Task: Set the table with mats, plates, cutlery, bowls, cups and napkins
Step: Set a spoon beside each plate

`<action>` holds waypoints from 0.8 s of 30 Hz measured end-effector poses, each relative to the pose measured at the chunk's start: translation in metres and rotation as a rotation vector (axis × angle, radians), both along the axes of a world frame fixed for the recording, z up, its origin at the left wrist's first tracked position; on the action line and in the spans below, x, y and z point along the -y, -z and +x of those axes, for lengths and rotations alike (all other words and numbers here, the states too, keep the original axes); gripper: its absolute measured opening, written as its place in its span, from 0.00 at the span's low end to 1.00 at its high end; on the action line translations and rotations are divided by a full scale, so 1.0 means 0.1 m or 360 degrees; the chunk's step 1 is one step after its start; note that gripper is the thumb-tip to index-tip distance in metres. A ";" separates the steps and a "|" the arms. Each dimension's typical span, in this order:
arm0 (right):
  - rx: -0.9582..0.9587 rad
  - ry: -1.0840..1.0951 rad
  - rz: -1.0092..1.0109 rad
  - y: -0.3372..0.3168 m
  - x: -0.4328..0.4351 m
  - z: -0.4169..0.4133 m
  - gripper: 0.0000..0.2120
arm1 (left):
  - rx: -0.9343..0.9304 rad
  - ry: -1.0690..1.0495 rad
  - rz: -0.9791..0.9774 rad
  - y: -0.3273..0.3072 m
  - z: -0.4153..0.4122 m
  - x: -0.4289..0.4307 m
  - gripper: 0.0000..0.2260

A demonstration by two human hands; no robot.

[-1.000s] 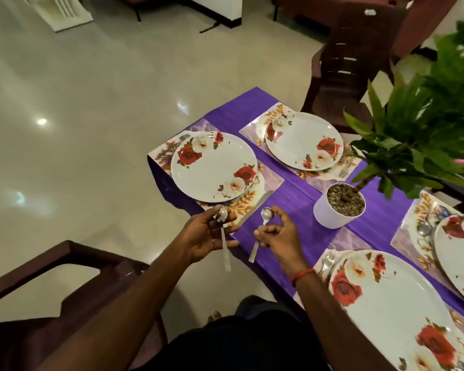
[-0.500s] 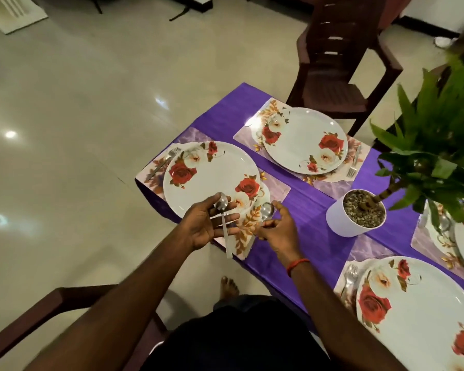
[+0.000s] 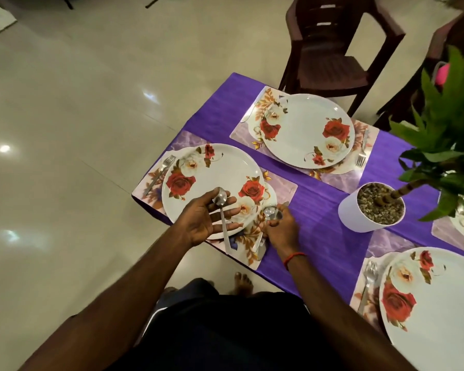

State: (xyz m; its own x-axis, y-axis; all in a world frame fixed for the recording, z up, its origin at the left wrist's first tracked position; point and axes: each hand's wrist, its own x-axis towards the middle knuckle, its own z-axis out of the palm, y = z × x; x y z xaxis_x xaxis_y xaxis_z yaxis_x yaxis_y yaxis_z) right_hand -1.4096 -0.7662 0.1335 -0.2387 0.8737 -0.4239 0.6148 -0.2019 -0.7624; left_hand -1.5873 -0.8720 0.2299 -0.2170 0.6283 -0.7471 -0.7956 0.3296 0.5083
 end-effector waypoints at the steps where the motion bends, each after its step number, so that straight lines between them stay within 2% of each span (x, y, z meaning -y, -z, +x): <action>1: -0.0007 0.0000 0.0001 -0.01 0.01 -0.01 0.29 | -0.0004 0.0017 -0.0006 0.01 -0.02 -0.01 0.19; 6: 0.0042 -0.0047 0.0093 -0.02 0.03 0.00 0.28 | 0.0010 0.0077 -0.0053 0.08 -0.10 -0.02 0.17; 15: 0.0201 -0.0226 0.0274 -0.05 0.09 -0.15 0.27 | -0.0017 0.0191 -0.0087 0.13 -0.28 -0.10 0.19; 24: 0.0271 -0.0239 0.0218 -0.13 0.09 -0.22 0.25 | -0.0030 0.0276 -0.0071 0.14 -0.46 -0.20 0.19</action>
State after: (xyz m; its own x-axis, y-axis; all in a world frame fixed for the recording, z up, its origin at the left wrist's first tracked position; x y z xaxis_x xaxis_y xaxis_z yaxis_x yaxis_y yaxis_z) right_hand -1.4311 -0.7750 0.1461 -0.3055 0.8859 -0.3492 0.7520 -0.0005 -0.6592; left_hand -1.6328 -0.8519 0.2156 -0.1222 0.6240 -0.7718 -0.7155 0.4836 0.5042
